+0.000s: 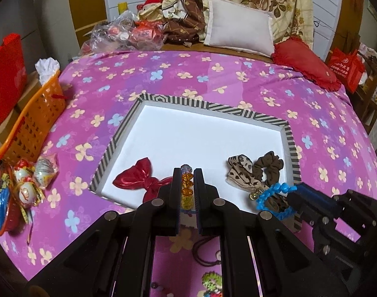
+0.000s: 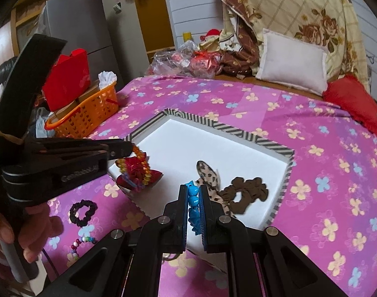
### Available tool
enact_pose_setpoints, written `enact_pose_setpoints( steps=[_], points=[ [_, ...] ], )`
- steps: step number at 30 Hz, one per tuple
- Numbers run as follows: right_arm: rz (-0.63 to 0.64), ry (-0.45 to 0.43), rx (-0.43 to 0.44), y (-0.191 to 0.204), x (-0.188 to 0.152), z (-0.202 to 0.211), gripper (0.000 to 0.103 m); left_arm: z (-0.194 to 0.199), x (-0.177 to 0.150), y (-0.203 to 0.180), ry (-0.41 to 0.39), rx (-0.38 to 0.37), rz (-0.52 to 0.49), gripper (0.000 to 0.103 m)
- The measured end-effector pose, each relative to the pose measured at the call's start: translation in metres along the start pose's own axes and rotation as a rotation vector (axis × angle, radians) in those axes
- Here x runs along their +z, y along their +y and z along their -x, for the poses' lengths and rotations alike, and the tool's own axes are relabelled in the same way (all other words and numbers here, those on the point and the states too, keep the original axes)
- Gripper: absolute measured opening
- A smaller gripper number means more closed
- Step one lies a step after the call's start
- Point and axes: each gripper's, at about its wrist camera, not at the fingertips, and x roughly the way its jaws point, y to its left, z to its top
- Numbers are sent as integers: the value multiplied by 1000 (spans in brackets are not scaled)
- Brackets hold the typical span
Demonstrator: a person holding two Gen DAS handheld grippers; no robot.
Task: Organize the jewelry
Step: 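Carry both bracelets into the white tray and open both tools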
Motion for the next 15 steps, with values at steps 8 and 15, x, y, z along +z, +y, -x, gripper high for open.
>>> enact_pose_setpoints(
  steps=[8,15],
  points=[
    [-59,57,50,-6,-7,-38,8,-31,-4,0,48,-4,24,8],
    [-96,111,-19,-25,-23,-65,8,-58,-13,11,94,14,63,8]
  ],
)
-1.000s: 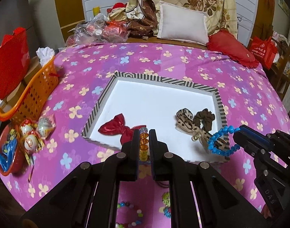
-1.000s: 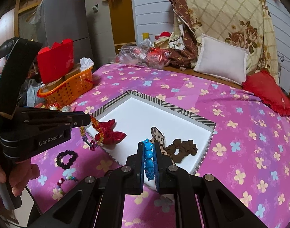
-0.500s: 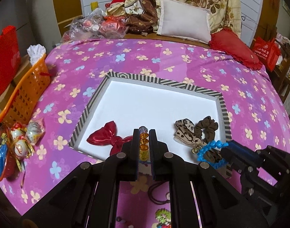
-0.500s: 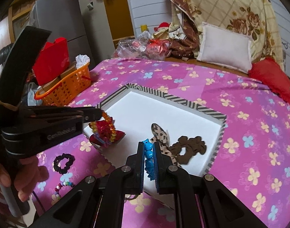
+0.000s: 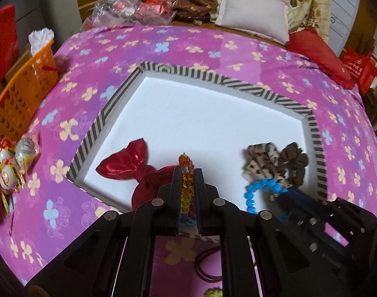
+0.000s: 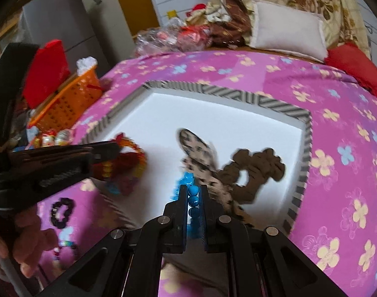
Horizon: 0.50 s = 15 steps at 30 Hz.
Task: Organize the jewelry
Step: 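Carry both bracelets into the white tray and open both tools, then withdraw both tools and move toward black scrunchie and brown hair tie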
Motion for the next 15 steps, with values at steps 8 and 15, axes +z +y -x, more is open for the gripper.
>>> enact_pose_setpoints(
  steps=[8,15],
  points=[
    [-50,21,-26,-14,-11,2,34,-16,-11,18,33,23,55,8],
    [-34,-18,-28,-3,-20,27,38,-2,-22,19,10,-19,55,46]
  ],
)
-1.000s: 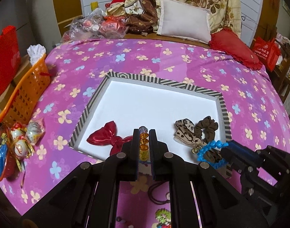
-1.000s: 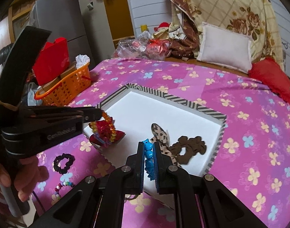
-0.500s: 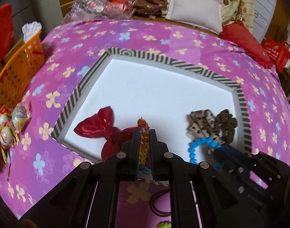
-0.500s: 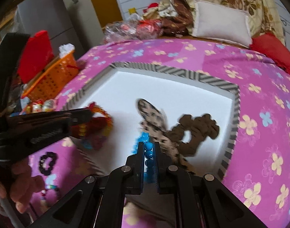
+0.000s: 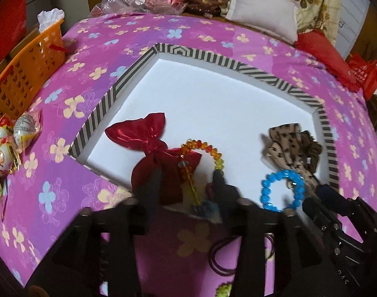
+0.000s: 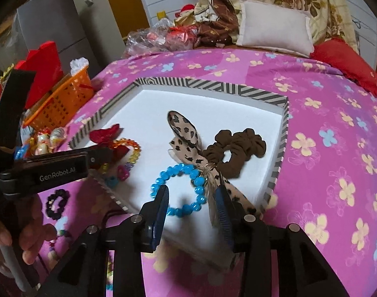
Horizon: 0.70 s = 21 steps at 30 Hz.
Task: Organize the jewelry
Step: 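Withdraw both tools and move toward black scrunchie and brown hair tie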
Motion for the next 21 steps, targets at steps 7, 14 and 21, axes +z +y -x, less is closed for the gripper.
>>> enact_pose_setpoints(
  steps=[7,14,21],
  points=[
    [-12,-31,-6,8,-19,33,43,32,-19,3,-19,-4,3,47],
    [-40,-44,2,16,-48,62,43,71,-59,5,-67,34,-22,47],
    [-55,-60,4,24,-68,87,45,99,-100,17,-102,86,-28,47]
  ],
)
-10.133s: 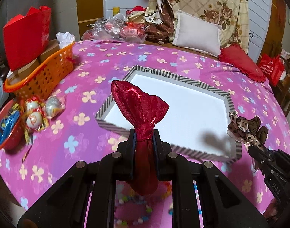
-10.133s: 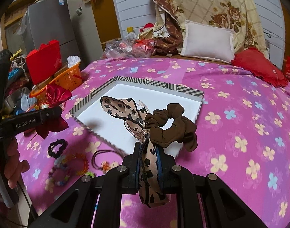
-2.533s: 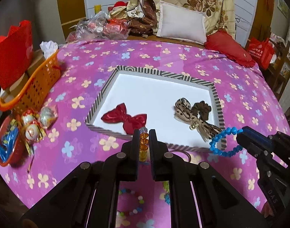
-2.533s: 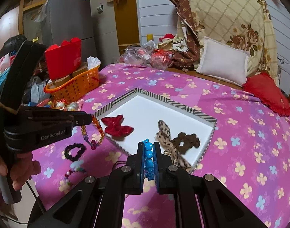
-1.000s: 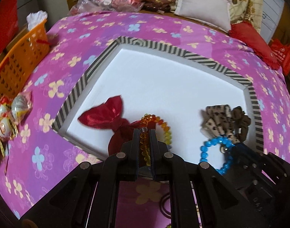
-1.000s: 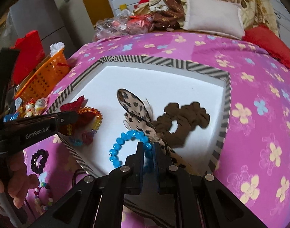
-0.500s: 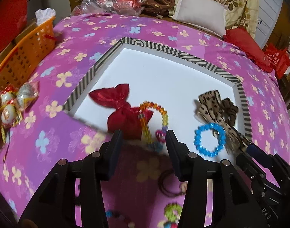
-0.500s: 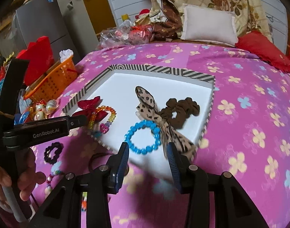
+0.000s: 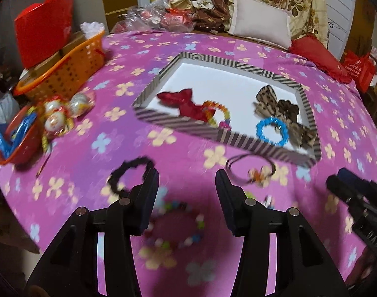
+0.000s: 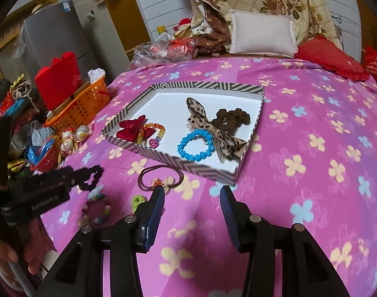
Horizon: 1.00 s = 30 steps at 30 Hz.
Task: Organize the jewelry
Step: 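Withdraw both tools and move toward black scrunchie and brown hair tie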
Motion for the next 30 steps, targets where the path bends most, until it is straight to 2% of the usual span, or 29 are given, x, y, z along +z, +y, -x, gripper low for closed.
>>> enact_pose_setpoints(
  steps=[5,9,19,30],
  points=[
    [2,0,-5,5,-10,12,46,10,-26,15,13,12,28,47],
    [5,-5,-8,9,-17,19,63,15,-40,32,16,37,63,47],
    [52,25,13,24,-29,13,63,14,-55,97,43,96,199,47],
    [88,74,7,27,-31,-16,63,-12,-51,127,103,83,281,47]
  ],
)
